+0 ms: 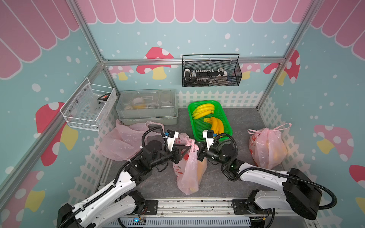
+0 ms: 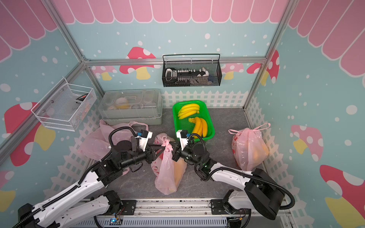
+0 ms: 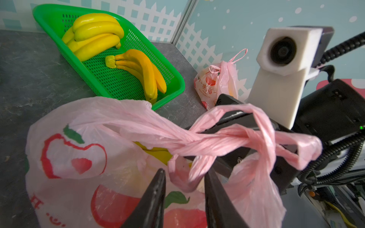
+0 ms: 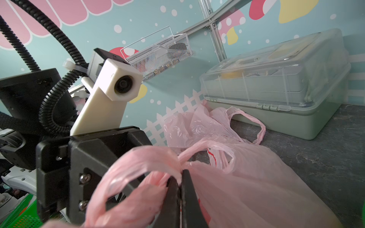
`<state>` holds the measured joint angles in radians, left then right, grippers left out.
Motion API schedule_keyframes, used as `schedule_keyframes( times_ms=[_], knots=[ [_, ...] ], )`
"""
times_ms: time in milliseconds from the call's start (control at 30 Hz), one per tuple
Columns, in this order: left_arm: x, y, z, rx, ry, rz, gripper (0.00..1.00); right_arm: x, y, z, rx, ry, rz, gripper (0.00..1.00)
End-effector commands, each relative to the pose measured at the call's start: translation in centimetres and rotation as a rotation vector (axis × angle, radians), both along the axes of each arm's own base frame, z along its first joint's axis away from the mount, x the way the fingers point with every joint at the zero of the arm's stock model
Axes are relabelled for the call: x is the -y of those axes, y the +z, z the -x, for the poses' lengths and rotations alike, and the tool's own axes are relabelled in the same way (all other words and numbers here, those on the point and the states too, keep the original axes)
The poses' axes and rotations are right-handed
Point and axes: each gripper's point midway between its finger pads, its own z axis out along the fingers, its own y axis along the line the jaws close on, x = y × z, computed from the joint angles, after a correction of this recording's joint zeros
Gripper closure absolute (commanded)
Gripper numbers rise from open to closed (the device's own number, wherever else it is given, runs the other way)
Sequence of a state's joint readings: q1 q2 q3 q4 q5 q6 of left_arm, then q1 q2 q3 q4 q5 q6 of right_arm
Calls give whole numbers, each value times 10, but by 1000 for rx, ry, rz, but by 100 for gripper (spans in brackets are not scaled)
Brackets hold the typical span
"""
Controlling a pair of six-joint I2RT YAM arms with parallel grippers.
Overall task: Place the banana into a plastic bag & tie a knot
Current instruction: Tie the plastic bag at the center of the board.
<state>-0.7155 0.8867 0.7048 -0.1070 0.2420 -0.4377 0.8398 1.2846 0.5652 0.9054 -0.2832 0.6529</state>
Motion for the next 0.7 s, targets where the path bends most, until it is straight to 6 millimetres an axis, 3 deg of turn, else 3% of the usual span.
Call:
schedule_keyframes(
  times_ms=[0, 333, 467, 667],
  knots=[
    [4, 10, -1, 35, -16, 22, 73, -4, 20, 5, 30, 27, -47, 100],
    [4, 8, -4, 30, -10, 12, 97, -4, 18, 6, 26, 27, -40, 100],
    [3, 8, -4, 33, -4, 1, 100, -1, 18, 6, 29, 16, -32, 100],
    [4, 7, -2, 42, -3, -31, 100, 13, 12, 6, 35, -47, 24, 82]
  ],
)
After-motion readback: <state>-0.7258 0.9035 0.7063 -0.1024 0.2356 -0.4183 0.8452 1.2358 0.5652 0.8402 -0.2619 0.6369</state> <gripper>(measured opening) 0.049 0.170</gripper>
